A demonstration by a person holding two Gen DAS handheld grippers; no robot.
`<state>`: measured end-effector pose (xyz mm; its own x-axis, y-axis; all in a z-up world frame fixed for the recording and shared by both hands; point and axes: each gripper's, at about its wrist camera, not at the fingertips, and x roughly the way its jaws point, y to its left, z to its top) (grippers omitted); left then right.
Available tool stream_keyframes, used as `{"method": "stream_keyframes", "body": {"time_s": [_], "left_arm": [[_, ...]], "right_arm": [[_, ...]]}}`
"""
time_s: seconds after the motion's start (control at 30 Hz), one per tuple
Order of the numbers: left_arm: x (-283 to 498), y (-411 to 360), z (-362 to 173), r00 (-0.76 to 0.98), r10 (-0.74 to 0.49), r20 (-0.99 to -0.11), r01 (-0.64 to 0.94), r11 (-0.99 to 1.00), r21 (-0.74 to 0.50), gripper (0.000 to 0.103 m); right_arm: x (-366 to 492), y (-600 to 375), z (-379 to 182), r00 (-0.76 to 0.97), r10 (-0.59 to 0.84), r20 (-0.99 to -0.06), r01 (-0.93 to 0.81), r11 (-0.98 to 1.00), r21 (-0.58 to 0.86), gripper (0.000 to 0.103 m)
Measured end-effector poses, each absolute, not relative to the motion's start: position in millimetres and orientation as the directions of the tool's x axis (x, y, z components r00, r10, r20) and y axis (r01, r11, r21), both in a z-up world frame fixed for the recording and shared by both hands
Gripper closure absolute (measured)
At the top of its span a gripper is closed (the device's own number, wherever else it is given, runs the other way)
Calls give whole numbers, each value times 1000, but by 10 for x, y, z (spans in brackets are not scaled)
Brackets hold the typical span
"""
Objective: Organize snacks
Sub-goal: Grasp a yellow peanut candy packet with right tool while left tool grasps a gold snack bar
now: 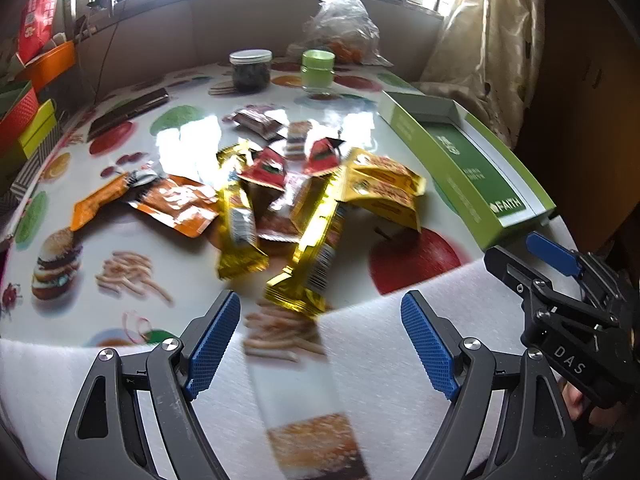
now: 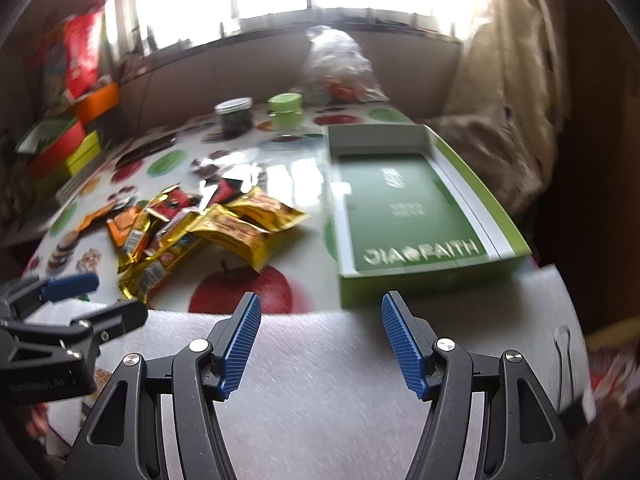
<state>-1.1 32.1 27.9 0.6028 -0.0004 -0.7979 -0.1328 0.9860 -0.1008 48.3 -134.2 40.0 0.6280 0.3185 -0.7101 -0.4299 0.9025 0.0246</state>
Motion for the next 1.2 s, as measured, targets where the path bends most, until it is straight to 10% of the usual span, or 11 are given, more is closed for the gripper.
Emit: {"method": "stream_keyframes", "body": {"time_s": [0.87, 1.2], "left_arm": [[343, 567, 255, 562, -27, -826, -100, 990, -100, 20], [504, 518, 220, 552, -27, -833, -84, 993, -88, 20]], "right_arm": [[1131, -497, 240, 450, 418, -789, -716, 697, -39, 40], [1213, -603, 202, 429, 427, -796, -690, 724, 17, 71]]}}
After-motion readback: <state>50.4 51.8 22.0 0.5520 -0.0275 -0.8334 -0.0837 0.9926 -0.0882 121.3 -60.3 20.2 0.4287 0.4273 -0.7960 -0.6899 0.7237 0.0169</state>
